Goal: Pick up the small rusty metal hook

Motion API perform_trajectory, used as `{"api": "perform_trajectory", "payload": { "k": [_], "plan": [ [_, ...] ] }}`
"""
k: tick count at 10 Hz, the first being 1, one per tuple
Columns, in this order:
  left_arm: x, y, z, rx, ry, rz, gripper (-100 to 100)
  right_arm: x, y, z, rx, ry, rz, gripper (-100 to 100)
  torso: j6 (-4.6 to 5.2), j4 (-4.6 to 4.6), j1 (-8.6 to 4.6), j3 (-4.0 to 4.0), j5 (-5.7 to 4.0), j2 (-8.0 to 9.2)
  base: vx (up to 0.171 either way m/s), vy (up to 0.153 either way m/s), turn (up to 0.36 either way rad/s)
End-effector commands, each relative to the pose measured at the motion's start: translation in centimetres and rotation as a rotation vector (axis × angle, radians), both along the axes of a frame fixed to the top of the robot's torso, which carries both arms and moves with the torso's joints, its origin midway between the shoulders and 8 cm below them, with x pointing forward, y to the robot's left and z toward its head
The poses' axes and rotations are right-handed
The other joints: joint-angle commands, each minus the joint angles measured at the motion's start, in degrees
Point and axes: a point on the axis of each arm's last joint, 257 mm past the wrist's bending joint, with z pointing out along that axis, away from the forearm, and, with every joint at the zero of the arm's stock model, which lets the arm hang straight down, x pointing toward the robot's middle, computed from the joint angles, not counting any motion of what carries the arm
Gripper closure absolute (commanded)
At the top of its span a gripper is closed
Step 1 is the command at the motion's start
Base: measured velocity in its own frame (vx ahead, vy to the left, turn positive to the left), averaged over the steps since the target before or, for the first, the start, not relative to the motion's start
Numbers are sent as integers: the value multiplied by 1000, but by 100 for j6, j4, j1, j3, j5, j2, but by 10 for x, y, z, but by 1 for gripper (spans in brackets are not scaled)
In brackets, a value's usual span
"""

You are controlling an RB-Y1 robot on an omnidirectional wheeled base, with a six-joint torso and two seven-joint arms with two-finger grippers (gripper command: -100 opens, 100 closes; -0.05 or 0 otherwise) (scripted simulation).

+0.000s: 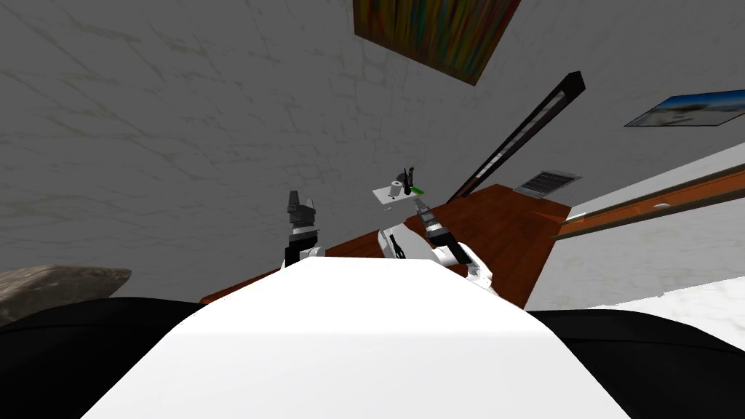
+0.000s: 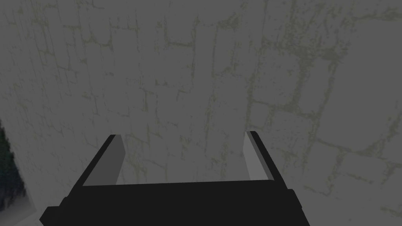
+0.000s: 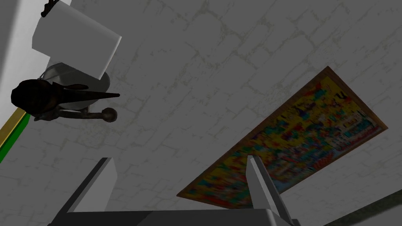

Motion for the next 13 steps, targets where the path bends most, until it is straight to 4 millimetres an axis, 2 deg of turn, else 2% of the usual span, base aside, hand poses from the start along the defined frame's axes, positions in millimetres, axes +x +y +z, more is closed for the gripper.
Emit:
{"api": "perform_trajectory", "payload": {
  "k": [1, 3, 4, 6, 7, 9, 10, 12, 13],
  "plan": [
    [0, 0, 0, 0, 0, 0, 0, -8, 5, -10, -32, 35, 25, -100, 0, 0, 0, 0, 0, 0, -19, -22, 182],
    [0, 0, 0, 0, 0, 0, 0, -9, 5, -12, -76, 42, 44, -100, 1, 0, -1, 0, 0, 0, -7, -19, 35],
    [0, 0, 0, 0, 0, 0, 0, -17, 10, -22, -89, 73, 65, -100, 1, 0, 4, -1, 0, -3, -6, -7, 123],
    [0, 0, 0, 0, 0, 0, 0, -18, 10, -23, -131, 81, 83, -100, -1, -1, 3, -2, 1, -4, -3, -17, 70],
    [0, 0, 0, 0, 0, 0, 0, -27, 15, -34, -144, 116, 108, -100, 1, -1, 4, -3, 0, -5, -2, -11, 147],
    [0, 0, 0, 0, 0, 0, 0, -28, 15, -36, -184, 124, 126, -100, 0, -1, 4, -3, 1, -6, -1, -11, 53],
    [0, 0, 0, 0, 0, 0, 0, -39, 20, -48, -192, 162, 152, -100, 1, -1, 7, -3, 1, -6, 1, -5, 191],
    [0, 0, 0, 0, 0, 0, 0, -40, 20, -50, -236, 172, 172, -100, 1, -1, 6, -4, 1, -7, 2, -10, 48],
    [0, 0, 0, 0, 0, 0, 0, -52, 25, -62, -242, 214, 201, -100, 2, -1, 7, -4, 1, -7, 7, -5, 172]
  ]
}}
